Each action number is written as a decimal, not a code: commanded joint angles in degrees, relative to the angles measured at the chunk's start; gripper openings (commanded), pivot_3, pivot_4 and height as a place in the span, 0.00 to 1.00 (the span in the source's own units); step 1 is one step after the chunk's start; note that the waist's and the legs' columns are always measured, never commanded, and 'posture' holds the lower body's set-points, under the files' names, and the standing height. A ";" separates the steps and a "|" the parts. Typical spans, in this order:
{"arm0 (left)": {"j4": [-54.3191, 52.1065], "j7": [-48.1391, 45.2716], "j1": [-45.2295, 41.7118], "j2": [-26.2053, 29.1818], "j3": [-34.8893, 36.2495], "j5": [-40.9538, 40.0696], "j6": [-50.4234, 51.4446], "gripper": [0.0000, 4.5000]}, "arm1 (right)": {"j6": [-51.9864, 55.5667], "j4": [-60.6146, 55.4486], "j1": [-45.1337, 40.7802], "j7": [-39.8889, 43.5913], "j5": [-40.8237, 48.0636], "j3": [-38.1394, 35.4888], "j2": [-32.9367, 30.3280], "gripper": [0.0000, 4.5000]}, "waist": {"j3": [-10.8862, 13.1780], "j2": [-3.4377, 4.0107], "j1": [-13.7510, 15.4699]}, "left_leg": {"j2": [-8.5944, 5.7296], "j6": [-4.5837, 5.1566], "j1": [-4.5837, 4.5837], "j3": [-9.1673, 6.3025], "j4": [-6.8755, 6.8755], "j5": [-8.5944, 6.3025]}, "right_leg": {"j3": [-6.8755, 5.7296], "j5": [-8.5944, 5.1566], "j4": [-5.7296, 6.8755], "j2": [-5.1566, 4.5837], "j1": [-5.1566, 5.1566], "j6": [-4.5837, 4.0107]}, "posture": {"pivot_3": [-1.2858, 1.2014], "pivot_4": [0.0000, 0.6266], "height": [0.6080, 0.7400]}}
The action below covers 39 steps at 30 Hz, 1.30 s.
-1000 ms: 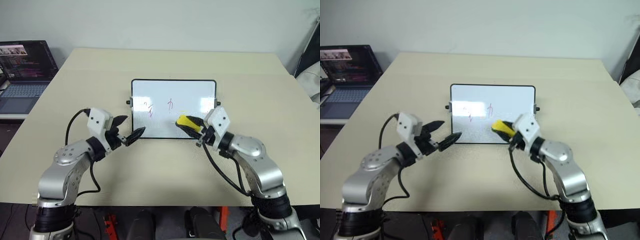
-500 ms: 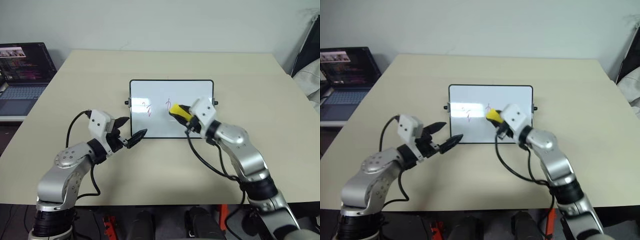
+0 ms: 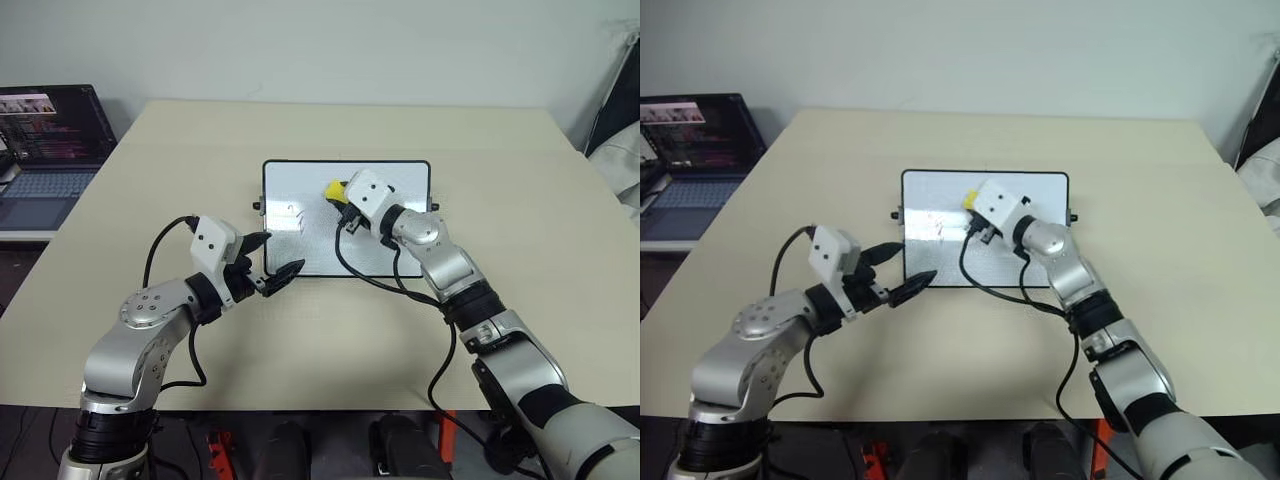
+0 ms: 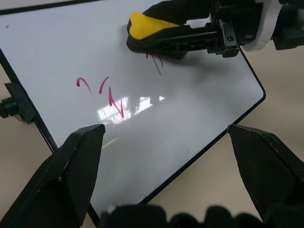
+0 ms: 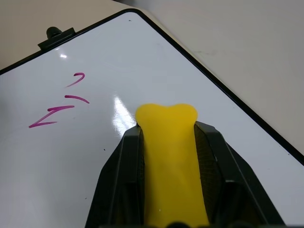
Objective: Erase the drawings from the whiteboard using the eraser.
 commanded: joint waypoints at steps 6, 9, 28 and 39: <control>0.78 -0.81 -1.35 0.62 0.44 0.24 -2.51 1.00 | 0.27 3.64 6.42 3.87 -2.87 2.93 -1.86 0.25 | 0.01 0.01 -0.12 | -0.01 0.11 1.30 0.13 -0.03 0.06 | 0.13 -0.25 -0.05 0.07 1.17 0.07 | 0.52 0.24 1.00; 0.92 -0.96 -1.46 0.71 0.38 0.28 -2.58 1.00 | -1.56 4.65 3.98 -2.39 -4.16 0.91 -1.38 0.25 | 0.02 0.02 -0.09 | 0.00 0.26 1.35 0.12 -0.01 0.19 | 0.20 -0.14 -0.01 0.08 1.17 -0.04 | 0.52 0.24 1.00; 2.85 -0.56 -1.32 -0.02 1.20 0.26 -2.93 1.00 | 3.02 -6.98 10.03 6.28 -7.44 6.01 -4.86 0.25 | 0.04 0.04 -0.30 | 0.02 0.29 0.74 0.12 -0.07 0.26 | 0.20 0.20 -0.12 0.06 0.63 0.23 | 0.52 0.24 1.00; 4.38 1.07 1.82 0.71 6.36 0.75 -6.42 1.00 | 15.82 -35.34 17.51 10.14 11.39 -7.54 -4.33 0.25 | 0.21 0.10 0.14 | -0.02 0.22 -0.15 0.02 -0.05 0.23 | 0.13 0.34 -0.13 0.00 -0.13 0.06 | 0.52 0.24 1.00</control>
